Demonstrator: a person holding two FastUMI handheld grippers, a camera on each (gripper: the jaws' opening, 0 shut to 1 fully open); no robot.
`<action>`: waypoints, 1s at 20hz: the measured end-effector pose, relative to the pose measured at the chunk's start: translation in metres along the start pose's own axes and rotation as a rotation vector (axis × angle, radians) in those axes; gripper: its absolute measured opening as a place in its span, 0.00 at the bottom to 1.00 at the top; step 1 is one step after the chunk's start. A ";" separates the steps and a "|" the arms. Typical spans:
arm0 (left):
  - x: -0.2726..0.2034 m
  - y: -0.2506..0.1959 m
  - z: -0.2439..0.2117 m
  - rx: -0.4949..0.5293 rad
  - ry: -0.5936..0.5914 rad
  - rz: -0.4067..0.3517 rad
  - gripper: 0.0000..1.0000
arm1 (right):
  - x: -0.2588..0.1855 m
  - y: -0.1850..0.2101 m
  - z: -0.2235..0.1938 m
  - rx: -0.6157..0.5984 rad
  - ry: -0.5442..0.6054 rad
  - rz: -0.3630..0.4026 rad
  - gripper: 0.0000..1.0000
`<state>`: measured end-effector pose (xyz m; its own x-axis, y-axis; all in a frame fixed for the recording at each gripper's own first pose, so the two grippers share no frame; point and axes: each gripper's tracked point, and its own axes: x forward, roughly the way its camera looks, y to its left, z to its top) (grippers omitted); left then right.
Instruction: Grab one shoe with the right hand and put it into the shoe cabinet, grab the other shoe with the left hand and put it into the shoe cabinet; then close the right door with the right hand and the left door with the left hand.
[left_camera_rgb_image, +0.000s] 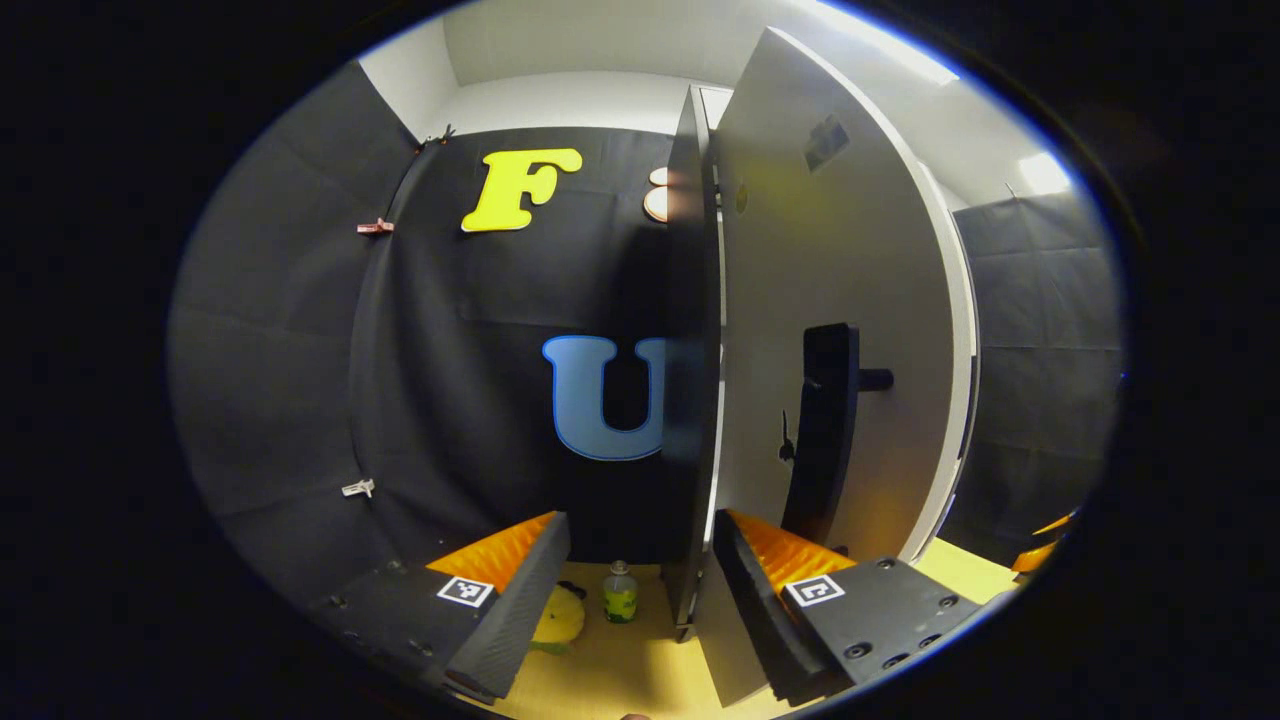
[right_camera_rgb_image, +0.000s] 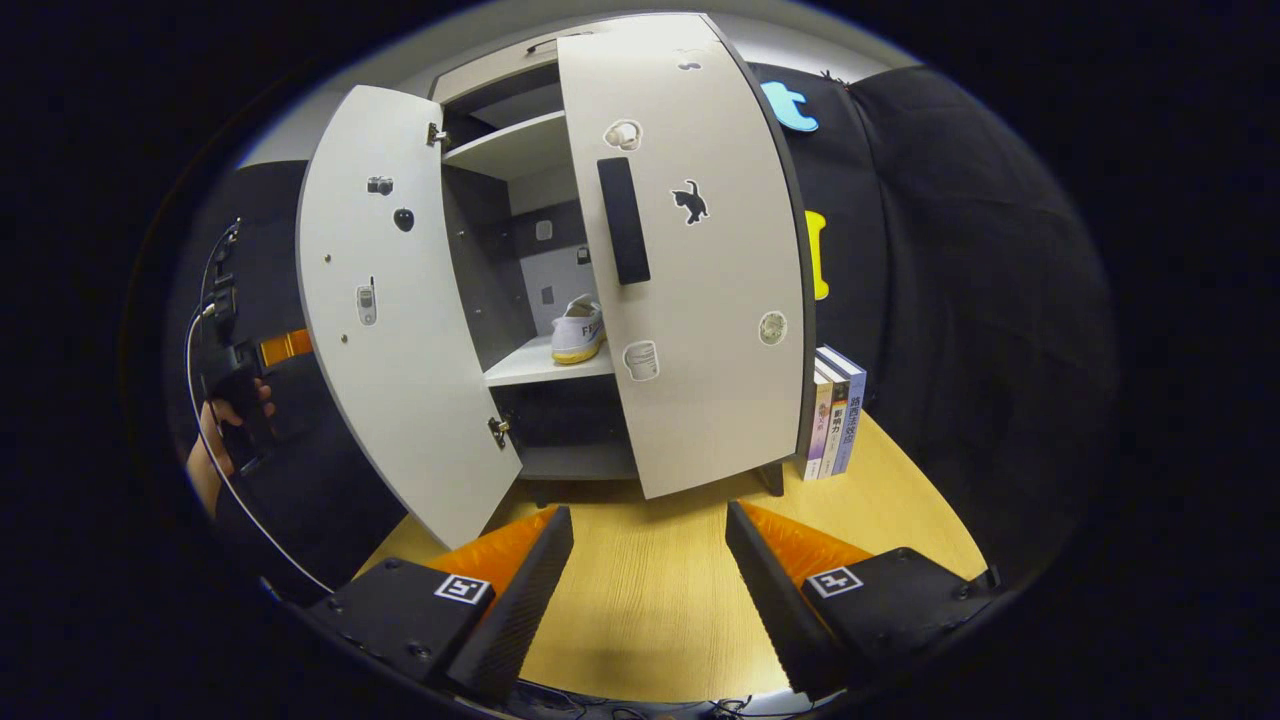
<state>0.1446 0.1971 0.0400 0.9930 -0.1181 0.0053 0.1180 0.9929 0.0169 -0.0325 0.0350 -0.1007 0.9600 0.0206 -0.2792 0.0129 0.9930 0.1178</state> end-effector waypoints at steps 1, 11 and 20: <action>0.000 -0.005 -0.001 -0.001 0.004 0.004 0.89 | -0.001 -0.001 -0.001 0.000 0.000 -0.003 0.99; -0.003 -0.066 -0.008 -0.045 0.039 0.127 0.89 | 0.006 -0.046 0.008 0.010 -0.019 -0.043 0.99; 0.041 -0.181 0.004 -0.121 0.031 0.057 0.93 | 0.021 -0.104 0.032 -0.017 -0.043 -0.032 0.99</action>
<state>0.1640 0.0124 0.0414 0.9976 -0.0628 -0.0280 0.0596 0.9928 -0.1035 -0.0052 -0.0712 -0.0886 0.9703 -0.0154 -0.2416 0.0389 0.9949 0.0928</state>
